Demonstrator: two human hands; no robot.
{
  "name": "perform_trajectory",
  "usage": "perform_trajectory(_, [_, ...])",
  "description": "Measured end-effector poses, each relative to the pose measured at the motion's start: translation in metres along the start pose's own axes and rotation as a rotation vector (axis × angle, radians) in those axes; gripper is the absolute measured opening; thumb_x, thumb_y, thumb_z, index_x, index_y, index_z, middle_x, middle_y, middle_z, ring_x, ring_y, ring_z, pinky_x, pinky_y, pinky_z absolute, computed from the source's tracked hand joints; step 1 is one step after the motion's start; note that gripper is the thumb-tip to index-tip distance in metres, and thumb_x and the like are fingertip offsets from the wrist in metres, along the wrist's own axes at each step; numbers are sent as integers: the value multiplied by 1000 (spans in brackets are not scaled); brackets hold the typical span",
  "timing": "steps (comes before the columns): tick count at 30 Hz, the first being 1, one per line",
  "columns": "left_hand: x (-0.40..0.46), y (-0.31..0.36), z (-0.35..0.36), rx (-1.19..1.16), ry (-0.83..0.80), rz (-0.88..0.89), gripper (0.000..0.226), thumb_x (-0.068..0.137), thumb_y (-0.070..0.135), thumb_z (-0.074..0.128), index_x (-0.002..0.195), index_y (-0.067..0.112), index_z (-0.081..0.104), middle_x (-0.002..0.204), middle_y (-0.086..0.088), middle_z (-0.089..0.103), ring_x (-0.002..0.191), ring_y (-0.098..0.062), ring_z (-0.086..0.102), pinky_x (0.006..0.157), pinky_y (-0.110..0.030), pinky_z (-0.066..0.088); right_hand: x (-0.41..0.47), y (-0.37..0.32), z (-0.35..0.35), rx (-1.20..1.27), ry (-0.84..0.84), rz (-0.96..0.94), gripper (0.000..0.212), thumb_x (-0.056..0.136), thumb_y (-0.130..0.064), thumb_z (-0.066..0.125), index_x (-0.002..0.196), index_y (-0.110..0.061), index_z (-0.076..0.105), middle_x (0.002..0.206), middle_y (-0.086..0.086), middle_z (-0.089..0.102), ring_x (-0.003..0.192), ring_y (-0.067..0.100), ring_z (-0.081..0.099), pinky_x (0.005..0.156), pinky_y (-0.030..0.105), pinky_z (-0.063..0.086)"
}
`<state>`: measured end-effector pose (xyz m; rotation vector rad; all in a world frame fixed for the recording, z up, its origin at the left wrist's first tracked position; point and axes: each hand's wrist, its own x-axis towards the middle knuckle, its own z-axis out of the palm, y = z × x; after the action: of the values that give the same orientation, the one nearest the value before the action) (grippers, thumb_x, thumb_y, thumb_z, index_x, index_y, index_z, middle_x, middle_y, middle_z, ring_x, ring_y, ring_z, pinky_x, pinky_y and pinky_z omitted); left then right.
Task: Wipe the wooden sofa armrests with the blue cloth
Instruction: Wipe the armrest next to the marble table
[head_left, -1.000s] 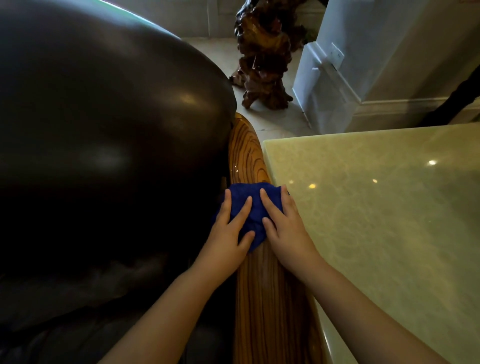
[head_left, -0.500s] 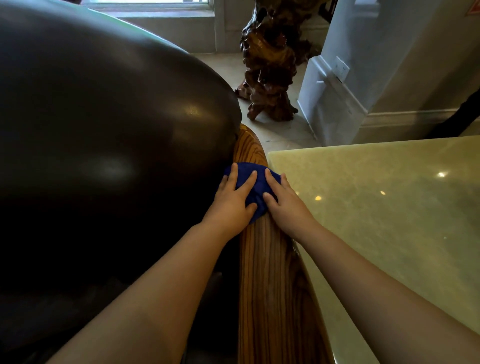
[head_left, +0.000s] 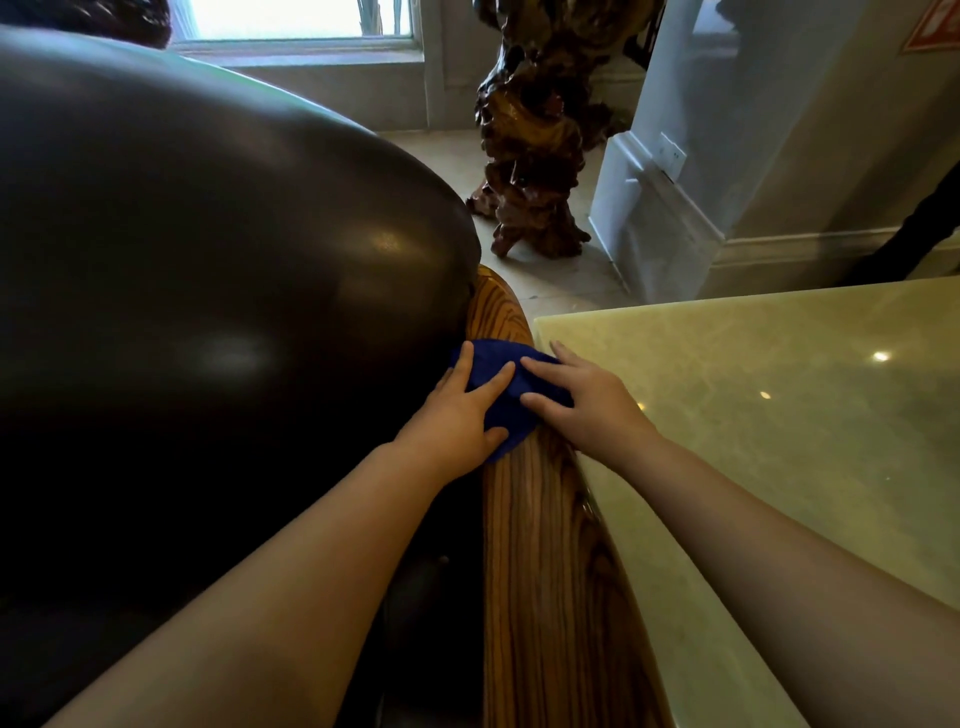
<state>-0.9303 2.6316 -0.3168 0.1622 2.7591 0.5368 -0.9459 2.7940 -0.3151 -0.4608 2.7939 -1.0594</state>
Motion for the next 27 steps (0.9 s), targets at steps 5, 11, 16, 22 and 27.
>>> perform_trajectory(5, [-1, 6, 3, -44, 37, -13, 72, 90, 26, 51, 144, 37, 5, 155, -4, -21, 143, -31, 8, 114, -44, 26, 1, -5, 13, -26, 56, 80, 56, 82, -19, 64, 133, -26, 44, 148, 12, 35, 135, 24, 33, 108, 30, 27])
perform_trajectory(11, [-26, 14, 16, -48, 125, 9, 63, 91, 12, 47, 144, 31, 17, 157, -4, -9, 141, -32, 15, 112, -43, 29, -21, -13, 15, -118, 89, 112, 47, 82, -20, 64, 128, -20, 52, 135, 12, 53, 130, 21, 42, 105, 30, 32])
perform_trajectory(16, [-65, 28, 27, 19, 174, -15, 55, 92, 11, 42, 141, 31, 26, 157, -2, 11, 131, -33, 28, 109, -39, 32, -58, -22, 8, -233, 65, 104, 39, 83, -22, 61, 122, -19, 58, 121, 3, 65, 113, 19, 57, 98, 28, 40])
perform_trajectory(22, [-113, 44, 16, -5, 121, 58, 42, 90, 12, 47, 130, 25, 46, 140, -3, 44, 123, -21, 42, 104, -34, 35, -96, -40, -13, -244, 4, 190, 29, 80, -12, 58, 107, -19, 67, 110, 2, 68, 101, 16, 61, 84, 22, 42])
perform_trajectory(27, [-157, 47, -28, -230, 102, -31, 24, 81, 14, 59, 99, 31, 58, 104, 5, 61, 89, -9, 61, 79, -31, 56, -115, -85, -51, -149, -100, 163, 28, 77, -8, 58, 101, -19, 69, 104, 2, 67, 95, 16, 59, 78, 21, 44])
